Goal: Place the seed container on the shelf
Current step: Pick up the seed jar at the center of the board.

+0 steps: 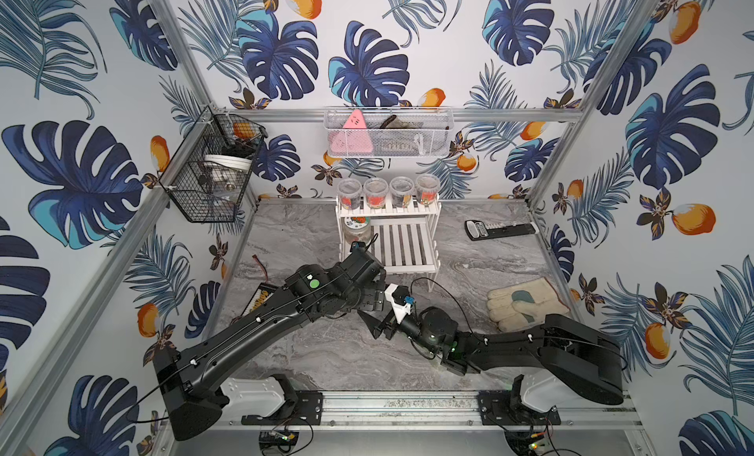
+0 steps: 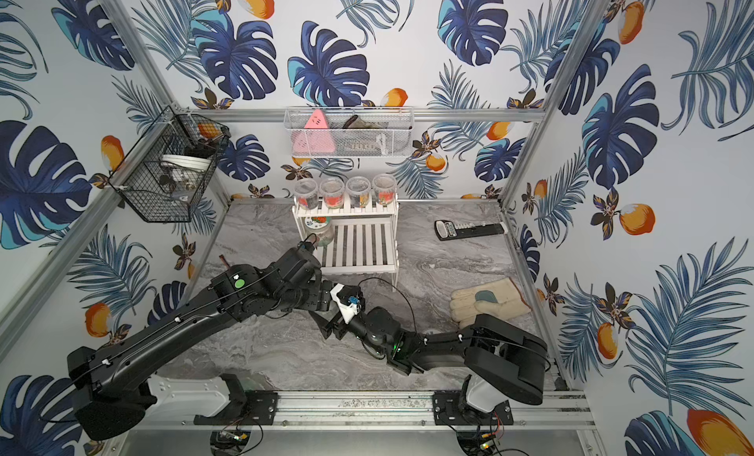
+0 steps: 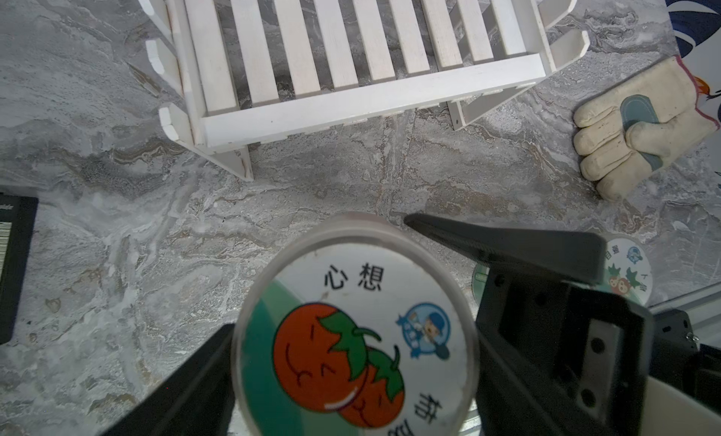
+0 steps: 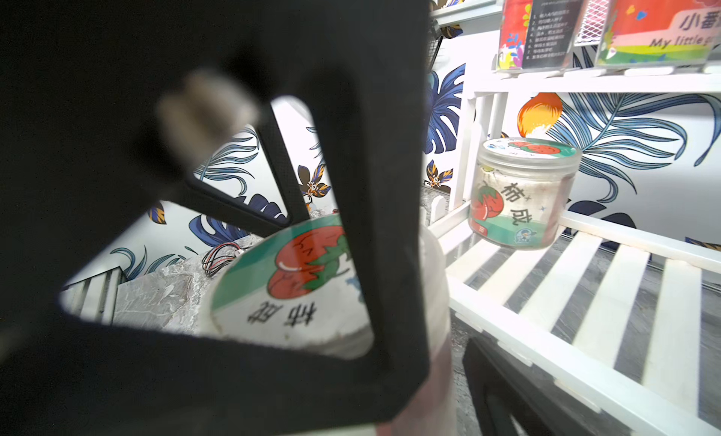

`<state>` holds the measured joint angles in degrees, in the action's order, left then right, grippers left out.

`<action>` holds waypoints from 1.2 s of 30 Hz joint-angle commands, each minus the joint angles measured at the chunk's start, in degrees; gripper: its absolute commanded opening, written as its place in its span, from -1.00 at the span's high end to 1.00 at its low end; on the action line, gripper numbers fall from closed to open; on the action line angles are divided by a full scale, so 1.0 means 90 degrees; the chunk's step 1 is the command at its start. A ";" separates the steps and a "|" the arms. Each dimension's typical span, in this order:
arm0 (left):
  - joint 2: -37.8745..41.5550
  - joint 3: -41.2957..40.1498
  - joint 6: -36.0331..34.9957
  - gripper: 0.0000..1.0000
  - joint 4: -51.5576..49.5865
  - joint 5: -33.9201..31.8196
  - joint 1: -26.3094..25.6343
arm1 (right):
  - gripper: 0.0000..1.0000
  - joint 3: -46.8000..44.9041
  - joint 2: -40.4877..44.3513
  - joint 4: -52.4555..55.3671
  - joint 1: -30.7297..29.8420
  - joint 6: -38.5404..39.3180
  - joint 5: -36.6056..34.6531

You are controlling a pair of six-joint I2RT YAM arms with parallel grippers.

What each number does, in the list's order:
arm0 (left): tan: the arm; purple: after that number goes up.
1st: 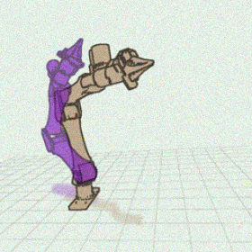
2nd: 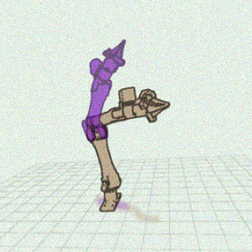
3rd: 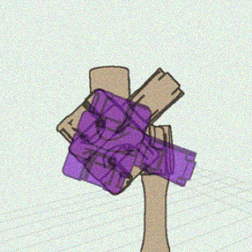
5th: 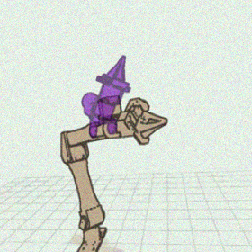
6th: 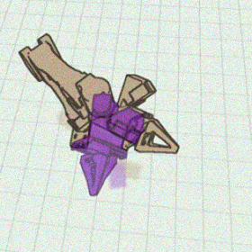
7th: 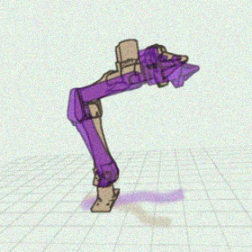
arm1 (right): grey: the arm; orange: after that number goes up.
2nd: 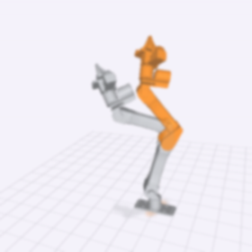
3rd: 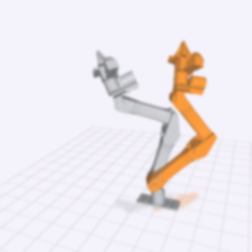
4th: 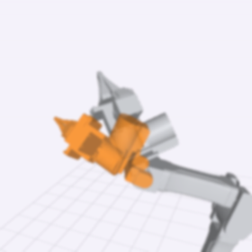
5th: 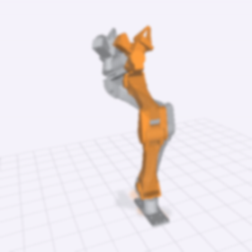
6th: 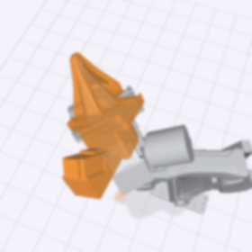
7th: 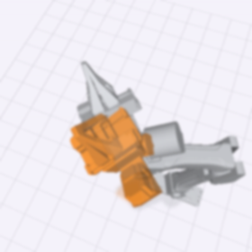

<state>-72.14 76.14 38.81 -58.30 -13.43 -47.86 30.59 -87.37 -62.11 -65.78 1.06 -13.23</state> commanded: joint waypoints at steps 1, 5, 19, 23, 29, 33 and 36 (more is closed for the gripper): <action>-0.0064 0.0075 -0.0210 -0.54 0.0394 0.0614 -0.0112 | -0.89 0.0085 0.0025 0.0561 0.0038 0.0168 -0.0073; -0.0067 0.0056 -0.0229 -0.55 0.0450 0.0656 -0.0122 | -0.95 0.0130 0.0035 0.0664 0.0062 0.0128 -0.0082; -0.0138 0.0134 -0.0298 -0.53 0.0394 0.0682 -0.0167 | -1.00 0.0183 -0.0067 0.0733 0.0131 0.0388 0.0440; -0.0137 0.0134 -0.0308 -0.49 0.0367 0.0634 -0.0168 | -1.00 0.0036 0.0005 0.0602 0.0160 0.0487 0.0961; -0.0118 0.0140 -0.0309 -0.46 0.0345 0.0623 -0.0171 | -1.00 -0.0060 -0.0001 0.0617 0.0199 0.0451 0.0885; -0.0035 0.0135 -0.0303 -0.44 0.0354 0.0647 -0.0171 | -1.00 -0.0270 -0.0077 0.0200 0.0245 0.0377 0.0579; 0.0071 0.0110 -0.0295 -0.43 0.0394 0.0662 -0.0171 | -1.00 -0.0428 -0.0044 -0.0025 0.0395 0.0170 0.0899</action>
<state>-72.55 76.82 36.32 -60.34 -11.94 -48.99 27.77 -87.50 -65.65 -63.16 2.57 -5.13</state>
